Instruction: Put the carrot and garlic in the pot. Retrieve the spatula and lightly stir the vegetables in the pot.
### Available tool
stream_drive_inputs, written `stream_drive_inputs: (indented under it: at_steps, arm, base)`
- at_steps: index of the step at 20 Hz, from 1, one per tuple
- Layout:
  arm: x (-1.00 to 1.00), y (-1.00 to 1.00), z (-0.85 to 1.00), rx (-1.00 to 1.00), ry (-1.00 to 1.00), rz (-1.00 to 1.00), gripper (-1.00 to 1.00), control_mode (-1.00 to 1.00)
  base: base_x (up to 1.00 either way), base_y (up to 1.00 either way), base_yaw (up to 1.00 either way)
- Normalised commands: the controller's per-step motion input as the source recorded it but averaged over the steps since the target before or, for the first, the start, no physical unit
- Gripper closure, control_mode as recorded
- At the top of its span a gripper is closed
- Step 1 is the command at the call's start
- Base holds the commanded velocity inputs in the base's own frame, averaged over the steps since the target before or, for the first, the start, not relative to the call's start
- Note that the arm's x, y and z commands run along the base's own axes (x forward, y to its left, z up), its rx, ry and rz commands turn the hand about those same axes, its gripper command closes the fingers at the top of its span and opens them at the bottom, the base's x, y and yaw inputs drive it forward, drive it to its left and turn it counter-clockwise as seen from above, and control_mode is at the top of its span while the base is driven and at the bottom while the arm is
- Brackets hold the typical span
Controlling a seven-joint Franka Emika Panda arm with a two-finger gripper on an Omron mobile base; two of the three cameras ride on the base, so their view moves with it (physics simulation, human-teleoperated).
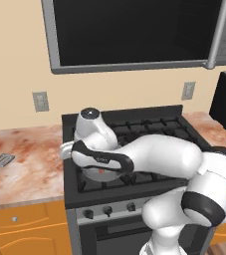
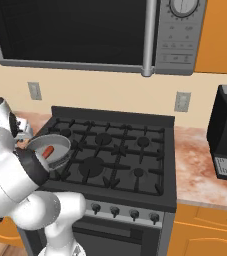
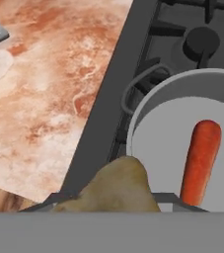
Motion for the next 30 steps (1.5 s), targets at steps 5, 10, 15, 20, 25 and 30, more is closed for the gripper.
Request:
stream_drive_inputs:
  at_steps: [5,10,15,20,25,30]
  arm:
    - [0.0,-0.93,0.02,0.0,0.15,-0.11,1.0,-1.0]
    - [0.05,-0.56,-0.06,0.0,0.1,-0.11,1.0,-1.0]
    - [0.21,-0.08,-0.05,0.0,0.13,-0.05,1.0,-1.0]
    - [0.26,-0.01,-0.25,-0.07,0.26,-0.04,1.0,-1.0]
    - [0.22,-0.16,-0.15,-0.02,0.16,-0.02,1.0,-1.0]
    - [0.23,-0.01,-0.08,0.0,0.06,0.0,1.0,-1.0]
  base:
    - [0.0,0.0,0.0]
    - [0.0,0.0,0.0]
    - [0.0,0.0,0.0]
    - [0.0,0.0,0.0]
    - [0.0,0.0,0.0]
    - [0.0,0.0,0.0]
